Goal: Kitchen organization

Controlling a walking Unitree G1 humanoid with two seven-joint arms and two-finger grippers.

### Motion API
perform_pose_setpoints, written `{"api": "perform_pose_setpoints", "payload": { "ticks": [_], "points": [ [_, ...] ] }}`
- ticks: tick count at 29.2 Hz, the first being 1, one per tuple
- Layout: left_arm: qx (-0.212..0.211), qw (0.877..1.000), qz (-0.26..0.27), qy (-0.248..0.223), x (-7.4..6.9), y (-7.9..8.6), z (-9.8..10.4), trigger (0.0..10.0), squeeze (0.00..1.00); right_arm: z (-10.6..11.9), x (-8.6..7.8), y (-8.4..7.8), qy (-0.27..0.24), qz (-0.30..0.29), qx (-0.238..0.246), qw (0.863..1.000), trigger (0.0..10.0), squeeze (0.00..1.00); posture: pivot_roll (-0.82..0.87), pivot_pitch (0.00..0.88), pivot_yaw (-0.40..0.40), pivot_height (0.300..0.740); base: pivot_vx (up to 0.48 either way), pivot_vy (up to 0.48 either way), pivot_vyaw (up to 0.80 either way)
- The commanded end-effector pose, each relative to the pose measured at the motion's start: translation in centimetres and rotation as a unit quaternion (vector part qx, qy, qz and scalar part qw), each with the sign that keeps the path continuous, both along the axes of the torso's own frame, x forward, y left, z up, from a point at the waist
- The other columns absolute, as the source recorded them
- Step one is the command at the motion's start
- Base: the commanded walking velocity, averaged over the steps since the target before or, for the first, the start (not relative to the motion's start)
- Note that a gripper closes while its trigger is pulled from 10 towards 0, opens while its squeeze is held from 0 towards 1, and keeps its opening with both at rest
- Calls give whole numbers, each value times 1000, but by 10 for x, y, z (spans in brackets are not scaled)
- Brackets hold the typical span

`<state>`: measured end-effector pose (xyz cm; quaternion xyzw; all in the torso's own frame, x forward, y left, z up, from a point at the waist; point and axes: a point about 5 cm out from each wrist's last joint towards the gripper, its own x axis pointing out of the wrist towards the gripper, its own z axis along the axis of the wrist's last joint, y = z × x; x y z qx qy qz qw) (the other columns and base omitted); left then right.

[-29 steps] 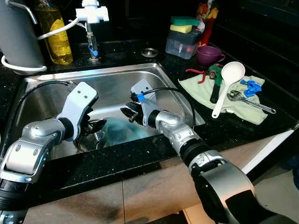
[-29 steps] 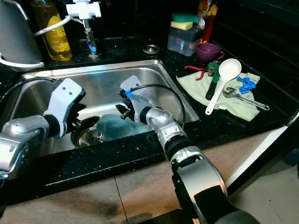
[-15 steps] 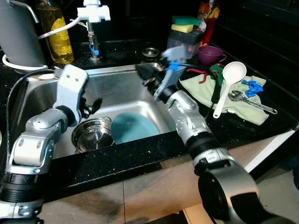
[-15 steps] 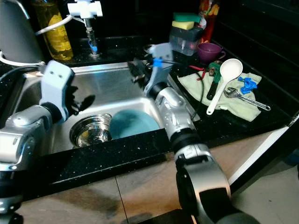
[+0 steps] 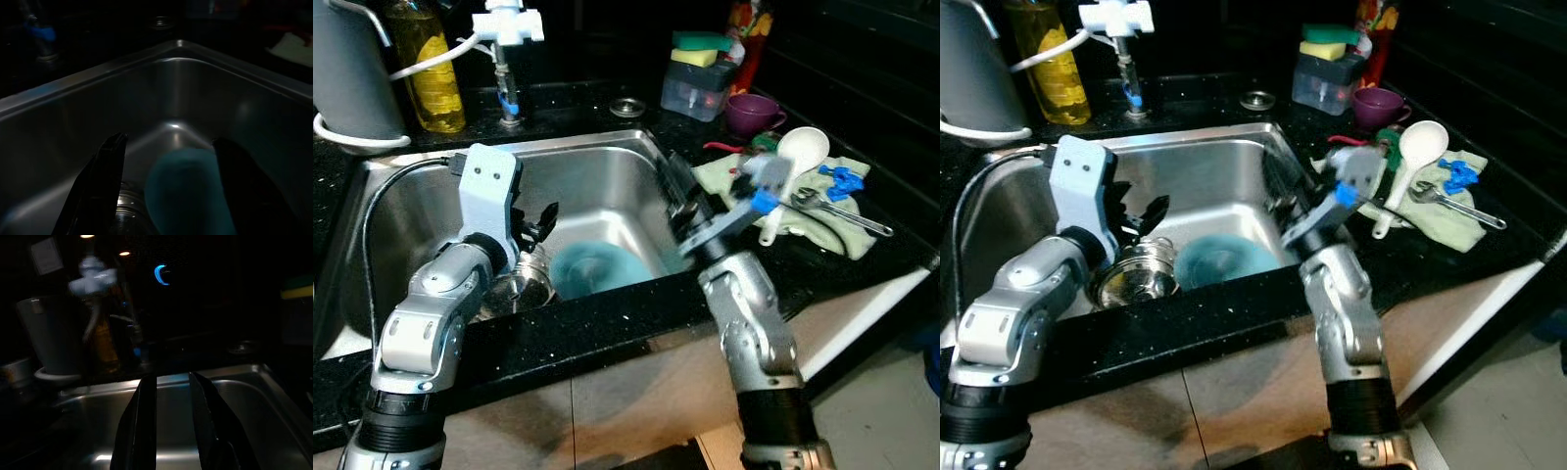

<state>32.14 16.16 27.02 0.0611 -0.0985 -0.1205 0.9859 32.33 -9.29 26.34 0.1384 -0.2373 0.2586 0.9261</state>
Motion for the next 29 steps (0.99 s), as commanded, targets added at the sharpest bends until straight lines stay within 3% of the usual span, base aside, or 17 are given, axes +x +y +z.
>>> {"api": "perform_pose_setpoints", "payload": {
  "ticks": [1, 8, 29],
  "points": [
    [2, 1000, -4, -2, -1, -2, -1, 10000, 0, 3, -8, 8, -4, 26, -6, 1000, 10000, 0, -42, 157, -31, 740, 0, 0, 0],
    [-1, 1000, -4, 2, -5, -4, -4, 10000, 0, 1, -16, 10, 14, 35, -9, 999, 10000, 0, -46, 150, -40, 740, 0, 0, 0],
    [5, 1000, -5, -1, -9, -2, -4, 10000, 0, -6, -29, 12, 51, 41, -14, 998, 10000, 0, -41, 139, -42, 740, -276, 0, 0]
  ]
}}
